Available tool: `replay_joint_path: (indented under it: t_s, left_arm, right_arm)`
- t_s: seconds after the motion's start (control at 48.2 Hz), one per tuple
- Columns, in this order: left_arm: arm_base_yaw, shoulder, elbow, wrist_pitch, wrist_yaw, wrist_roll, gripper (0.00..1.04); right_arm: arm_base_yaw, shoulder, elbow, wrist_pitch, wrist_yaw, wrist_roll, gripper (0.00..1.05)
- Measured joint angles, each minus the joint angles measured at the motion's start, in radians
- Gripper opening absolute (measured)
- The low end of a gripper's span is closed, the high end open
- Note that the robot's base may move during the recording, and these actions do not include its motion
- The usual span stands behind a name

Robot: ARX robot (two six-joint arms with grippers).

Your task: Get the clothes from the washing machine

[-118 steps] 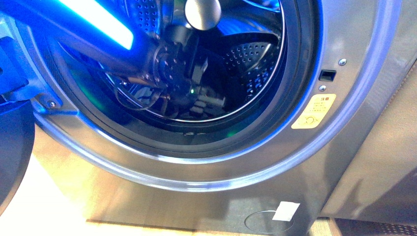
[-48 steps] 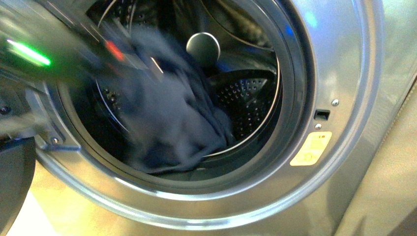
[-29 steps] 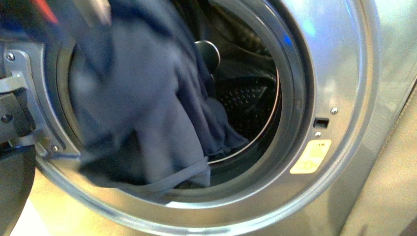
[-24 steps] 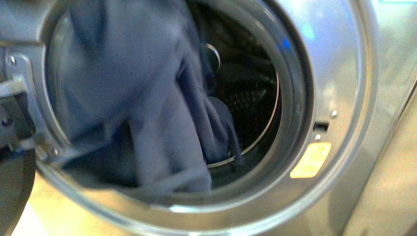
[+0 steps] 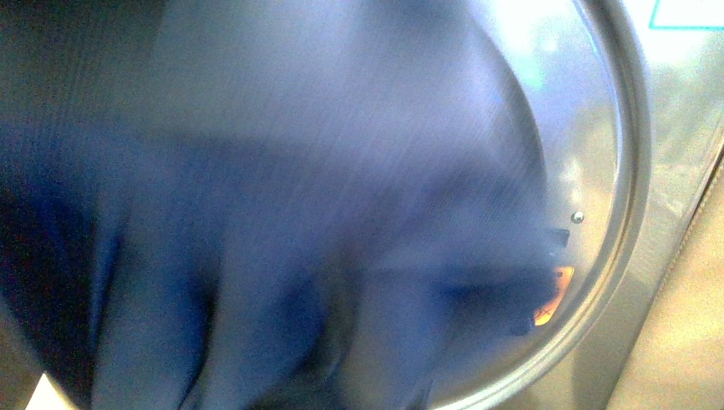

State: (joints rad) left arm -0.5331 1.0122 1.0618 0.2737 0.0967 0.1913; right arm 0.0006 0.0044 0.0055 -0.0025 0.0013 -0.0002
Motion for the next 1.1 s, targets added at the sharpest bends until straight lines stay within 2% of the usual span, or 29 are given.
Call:
replay_joint_path:
  t_s: [0.539,1.098]
  left_arm:
    - [-0.273,0.286,0.428,-0.098,-0.072,0.042,0.05]
    - [-0.294,0.515,0.843,-0.288,-0.079,0.032,0.05]
  right_arm:
    - [0.000,0.000,0.000,0.000,0.000,0.000,0.97]
    - [0.000,0.000,0.000,0.000,0.000,0.000,0.97]
